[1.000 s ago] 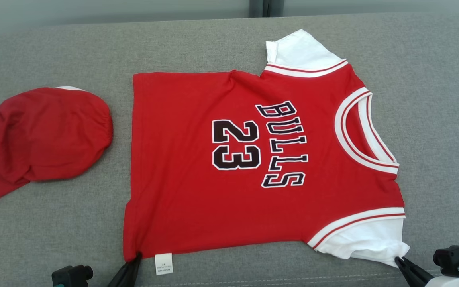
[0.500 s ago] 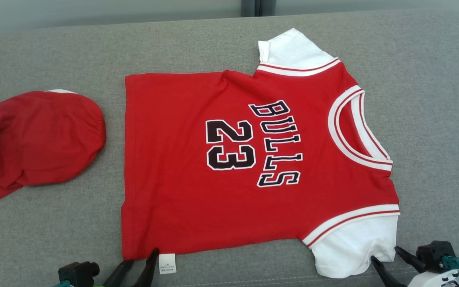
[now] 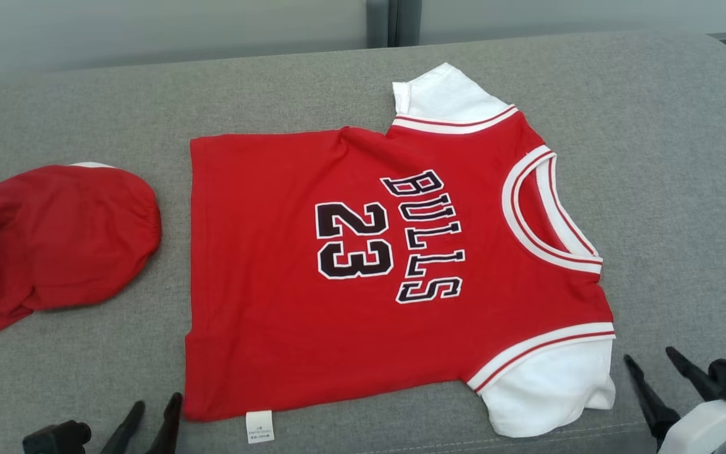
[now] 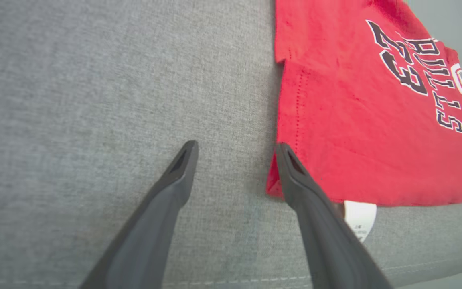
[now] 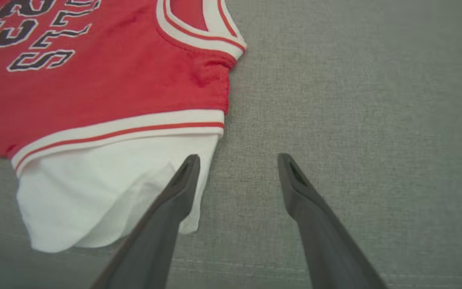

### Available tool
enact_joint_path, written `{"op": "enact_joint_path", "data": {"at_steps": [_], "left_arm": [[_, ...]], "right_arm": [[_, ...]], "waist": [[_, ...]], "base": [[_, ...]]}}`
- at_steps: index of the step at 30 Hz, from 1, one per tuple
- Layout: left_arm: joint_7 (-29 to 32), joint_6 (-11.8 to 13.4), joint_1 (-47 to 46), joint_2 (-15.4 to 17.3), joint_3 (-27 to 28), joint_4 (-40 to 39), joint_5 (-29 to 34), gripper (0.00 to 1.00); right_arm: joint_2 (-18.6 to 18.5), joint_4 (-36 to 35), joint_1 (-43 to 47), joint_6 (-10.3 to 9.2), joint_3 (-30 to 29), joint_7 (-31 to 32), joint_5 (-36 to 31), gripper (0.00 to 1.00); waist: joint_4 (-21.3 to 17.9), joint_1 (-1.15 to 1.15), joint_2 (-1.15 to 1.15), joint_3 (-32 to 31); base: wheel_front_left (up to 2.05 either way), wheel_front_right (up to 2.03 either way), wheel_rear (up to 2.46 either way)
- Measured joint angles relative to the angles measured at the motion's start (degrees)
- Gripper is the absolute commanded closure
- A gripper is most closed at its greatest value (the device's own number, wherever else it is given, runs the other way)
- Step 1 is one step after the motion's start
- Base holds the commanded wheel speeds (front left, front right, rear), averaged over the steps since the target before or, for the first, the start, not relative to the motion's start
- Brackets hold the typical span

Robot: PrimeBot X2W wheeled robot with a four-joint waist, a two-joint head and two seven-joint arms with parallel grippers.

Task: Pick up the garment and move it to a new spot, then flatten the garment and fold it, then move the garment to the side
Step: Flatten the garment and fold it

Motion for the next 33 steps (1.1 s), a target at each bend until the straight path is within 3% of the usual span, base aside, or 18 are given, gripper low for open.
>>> {"op": "enact_joint_path", "data": {"at_steps": [7,15,33], "left_arm": [[0.01,1.56,0.13,1.52,3.12,-3.21,0.34,0.0],[-0.01,3.44,-0.7,2.6,5.81,-9.31,5.5,0.0],[-0.01,6.0,1.99,2.33,5.67,-14.3,11.7,0.0]], "right_arm": [[-2.1,-4.32,-0.18,-0.65,-3.88,-1.99,1.22,0.0],[-2.45,-7.66,-4.07,-1.64,-5.13,-5.64,-0.24,0.0],[1.88,-4.24,-1.93,-1.0,2.04,-6.01,-1.74,0.0]], "waist": [[0.06,0.0,0.0,-2.33],[0.95,0.0,0.0,-4.89],[4.38,0.0,0.0,-8.71]], "base": [[0.0,0.0,0.0],[0.0,0.0,0.0],[0.0,0.0,0.0]]}}
